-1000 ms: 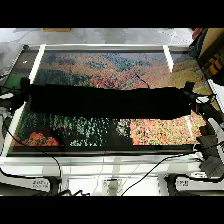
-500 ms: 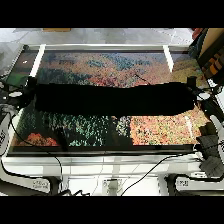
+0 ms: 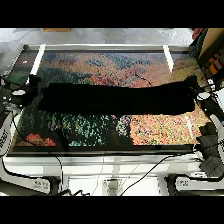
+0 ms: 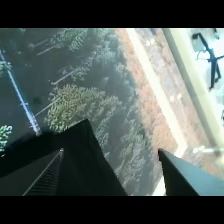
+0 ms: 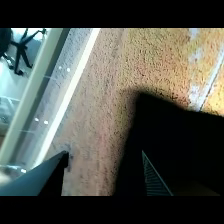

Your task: Fold the clothes and pants, and hang the long-sleeved shirts on hangers.

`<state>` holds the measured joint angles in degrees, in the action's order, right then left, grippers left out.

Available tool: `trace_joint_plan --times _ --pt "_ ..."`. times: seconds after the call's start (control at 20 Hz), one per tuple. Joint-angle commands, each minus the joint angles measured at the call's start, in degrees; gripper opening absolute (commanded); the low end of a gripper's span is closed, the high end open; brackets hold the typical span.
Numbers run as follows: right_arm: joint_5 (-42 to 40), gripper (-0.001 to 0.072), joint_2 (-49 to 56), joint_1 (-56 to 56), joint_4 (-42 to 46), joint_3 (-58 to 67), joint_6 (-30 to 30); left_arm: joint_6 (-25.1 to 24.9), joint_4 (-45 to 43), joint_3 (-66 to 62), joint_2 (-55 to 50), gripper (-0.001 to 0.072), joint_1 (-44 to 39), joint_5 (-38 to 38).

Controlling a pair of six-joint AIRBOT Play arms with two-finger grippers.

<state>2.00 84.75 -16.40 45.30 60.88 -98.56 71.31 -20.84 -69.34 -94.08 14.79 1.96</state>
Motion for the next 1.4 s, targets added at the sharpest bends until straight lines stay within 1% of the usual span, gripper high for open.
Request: trace_joint_plan --times 0.0,0.05,0.1,0.15,0.2,0.25,0.3,0.35,0.4,0.5,0.6,0.65,0.7,0.75,0.85,0.9,1.05,1.25,1.35 --pt "1.09 0.0531 -0.50 -0.04 0.09 0.07 5.03 -0.17 -9.62 -0.04 1.57 0.0708 0.37 3.56" --pt "2.38 0.0531 -1.01 -0.04 0.22 0.07 5.33 -0.17 -14.10 -0.04 2.89 0.0708 0.87 5.55" --pt "3.67 0.0531 -1.53 -0.04 1.14 0.07 6.14 -0.15 -19.32 -0.04 4.66 0.0707 1.68 8.85" --pt "5.09 0.0531 -2.21 -0.09 2.93 0.07 7.48 -0.13 -22.77 -0.04 6.21 0.0705 2.64 11.98" --pt "7.45 0.0530 -3.02 -0.48 4.68 0.07 8.46 -0.11 -25.40 -0.02 8.07 0.0691 4.35 16.92" --pt "10.56 0.0530 -3.74 -1.57 6.27 0.09 8.46 -0.11 -25.97 0.00 9.33 0.0583 6.27 22.05" --pt "14.19 0.0530 -4.33 -3.15 7.37 0.07 8.46 0.72 -25.88 0.02 10.10 0.0453 8.66 28.35" --pt "17.68 0.0530 -4.72 -4.85 8.13 0.07 8.44 4.04 -25.88 0.11 10.14 0.0453 10.95 34.97" --pt "21.24 0.0529 -4.81 -6.67 8.66 0.07 8.44 7.65 -25.88 0.70 10.05 0.0455 12.70 39.87" --pt "28.20 0.0529 -4.81 -10.25 9.25 0.07 8.46 12.92 -25.81 3.54 10.12 0.0570 15.06 44.94" --pt "32.35 0.0529 -4.81 -12.83 9.79 0.07 8.46 17.31 -24.17 7.15 10.12 0.0698 15.32 45.22" --pt "33.35 0.0529 -4.81 -13.66 10.54 0.07 8.46 17.92 -23.02 8.96 10.10 0.0717 14.75 44.72" --pt "33.57 0.0529 -4.79 -14.05 11.08 0.07 8.46 17.94 -22.23 10.54 10.10 0.0717 14.14 43.71" --pt "33.55 0.0529 -4.81 -14.08 11.52 0.07 8.48 19.17 -22.21 12.07 10.10 0.0717 13.53 42.03" --pt "33.35 0.0529 -4.72 -13.90 11.76 0.07 8.46 25.73 -22.21 15.47 10.10 0.0717 12.98 37.59" --pt "33.31 0.0529 -4.68 -13.90 11.74 0.07 8.46 27.93 -22.21 16.68 10.10 0.0717 12.83 35.87" --pt "32.98 0.0529 -4.70 -13.90 11.67 0.07 8.46 30.99 -22.18 17.59 9.57 0.0716 11.43 29.57" --pt "33.16 0.0529 -4.70 -13.90 11.56 0.07 8.46 38.01 -22.14 17.57 6.16 0.0716 8.39 23.19" --pt "33.16 0.0529 -4.70 -13.90 11.52 0.07 8.46 38.42 -21.97 17.51 4.24 0.0716 7.48 21.38"
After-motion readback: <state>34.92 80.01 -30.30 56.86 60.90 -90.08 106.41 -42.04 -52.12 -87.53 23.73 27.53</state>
